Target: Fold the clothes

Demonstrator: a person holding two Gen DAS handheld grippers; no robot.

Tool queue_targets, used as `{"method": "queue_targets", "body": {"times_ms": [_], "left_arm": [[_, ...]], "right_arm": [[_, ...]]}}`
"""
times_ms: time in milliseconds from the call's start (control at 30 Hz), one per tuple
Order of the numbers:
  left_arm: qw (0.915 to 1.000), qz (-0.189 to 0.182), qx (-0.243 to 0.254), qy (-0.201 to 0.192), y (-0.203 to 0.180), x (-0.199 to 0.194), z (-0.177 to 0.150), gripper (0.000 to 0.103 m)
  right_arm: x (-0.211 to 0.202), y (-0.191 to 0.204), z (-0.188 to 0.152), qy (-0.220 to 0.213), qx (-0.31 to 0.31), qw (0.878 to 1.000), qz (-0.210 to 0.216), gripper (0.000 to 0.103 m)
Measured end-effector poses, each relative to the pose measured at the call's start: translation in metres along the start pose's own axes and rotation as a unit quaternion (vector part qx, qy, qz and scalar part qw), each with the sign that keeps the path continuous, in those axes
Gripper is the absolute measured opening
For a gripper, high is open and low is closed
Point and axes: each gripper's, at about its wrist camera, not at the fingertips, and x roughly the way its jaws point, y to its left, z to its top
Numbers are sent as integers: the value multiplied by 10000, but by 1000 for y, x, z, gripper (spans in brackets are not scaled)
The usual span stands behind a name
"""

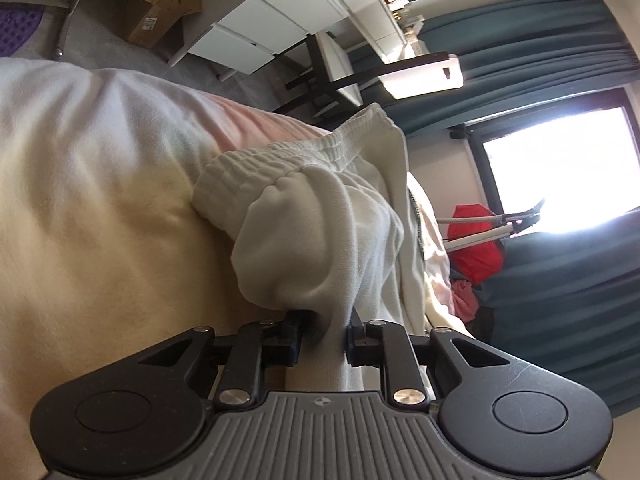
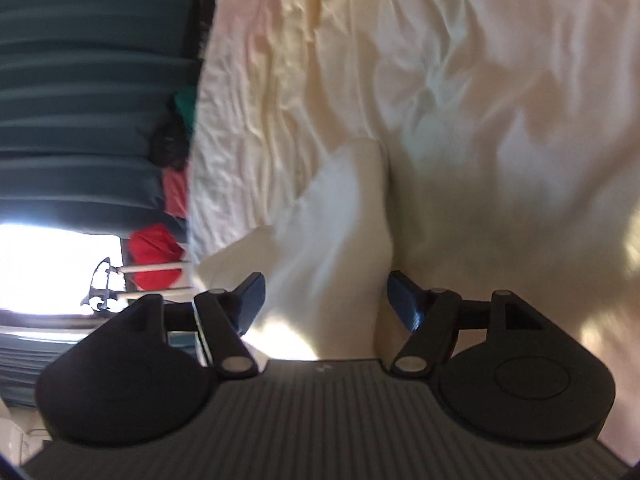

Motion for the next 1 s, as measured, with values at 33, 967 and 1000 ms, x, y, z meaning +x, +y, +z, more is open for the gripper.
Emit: {"method": "queue_targets", "body": {"times_ms": [33,967,1000], "left_arm": [[10000,23,11,4,0,0,0,23],[9987,268,-188,397,-4,8,-19,23],[9986,316,-205,382,-3,9,-17,31]], "right_arm": [[6,-1,3,-21,-19,9999,-167,69],[-59,-7,49,-2087,-1199,9590,-1494,6],[-58,-14,53,-1988,-1051,9624,-1523,6]]}}
